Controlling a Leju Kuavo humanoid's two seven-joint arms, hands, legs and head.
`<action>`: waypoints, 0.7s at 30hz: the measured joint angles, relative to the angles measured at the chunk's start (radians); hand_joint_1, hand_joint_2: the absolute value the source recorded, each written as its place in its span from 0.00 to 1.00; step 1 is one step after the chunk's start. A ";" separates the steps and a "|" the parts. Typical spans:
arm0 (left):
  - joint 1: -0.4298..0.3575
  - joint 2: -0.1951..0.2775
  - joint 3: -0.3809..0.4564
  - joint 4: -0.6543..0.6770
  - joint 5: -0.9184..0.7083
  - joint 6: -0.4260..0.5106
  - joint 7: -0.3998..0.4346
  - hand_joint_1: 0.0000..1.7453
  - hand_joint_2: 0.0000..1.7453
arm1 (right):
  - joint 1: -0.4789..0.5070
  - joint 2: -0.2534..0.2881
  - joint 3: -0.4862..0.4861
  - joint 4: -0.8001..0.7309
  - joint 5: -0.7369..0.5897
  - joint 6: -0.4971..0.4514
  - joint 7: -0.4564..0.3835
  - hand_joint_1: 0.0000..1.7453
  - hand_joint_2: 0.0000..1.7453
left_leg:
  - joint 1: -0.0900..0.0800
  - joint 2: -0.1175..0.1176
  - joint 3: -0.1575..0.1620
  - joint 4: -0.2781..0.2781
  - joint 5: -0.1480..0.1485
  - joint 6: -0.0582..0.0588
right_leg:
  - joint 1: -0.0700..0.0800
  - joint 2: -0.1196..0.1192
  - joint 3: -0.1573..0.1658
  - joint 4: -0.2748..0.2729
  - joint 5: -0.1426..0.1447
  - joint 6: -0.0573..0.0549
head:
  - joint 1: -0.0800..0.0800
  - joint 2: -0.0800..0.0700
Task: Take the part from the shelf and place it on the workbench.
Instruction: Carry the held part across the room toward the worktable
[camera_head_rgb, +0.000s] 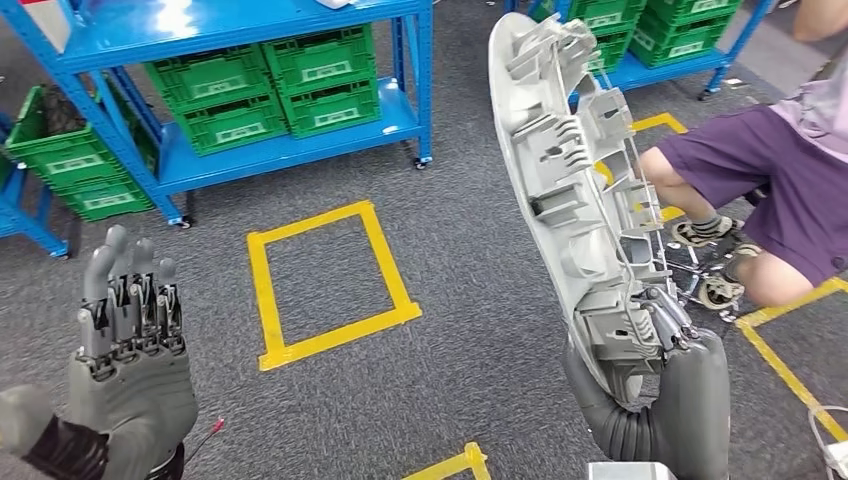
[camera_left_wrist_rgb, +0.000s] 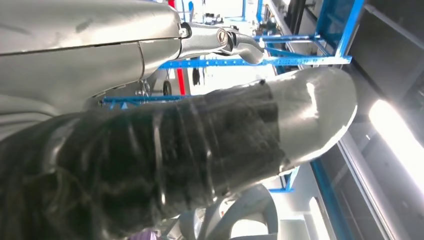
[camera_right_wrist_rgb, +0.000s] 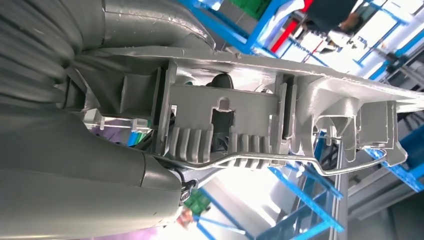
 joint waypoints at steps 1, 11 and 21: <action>0.000 0.000 0.000 0.000 0.000 0.000 0.000 0.00 0.00 | 0.000 -0.001 0.000 0.000 -0.002 0.000 0.000 1.00 1.00 | 0.004 0.016 0.007 -0.011 0.004 -0.002 | 0.001 -0.032 -0.023 0.044 -0.023 0.006 | 0.005 0.000; 0.001 -0.001 0.000 0.003 -0.001 -0.001 0.000 0.00 0.00 | 0.009 -0.007 -0.031 0.012 -0.061 -0.008 0.006 1.00 1.00 | 0.004 0.133 -0.002 0.045 -0.042 -0.038 | -0.014 -0.173 0.025 -0.012 -0.003 0.028 | 0.044 0.000; 0.001 -0.001 -0.002 0.005 -0.001 -0.001 0.000 0.00 0.00 | 0.022 -0.012 -0.087 0.030 -0.124 -0.015 0.010 1.00 1.00 | 0.014 0.032 -0.133 0.324 -0.169 -0.061 | -0.011 -0.053 0.014 -0.018 0.016 -0.022 | 0.000 0.000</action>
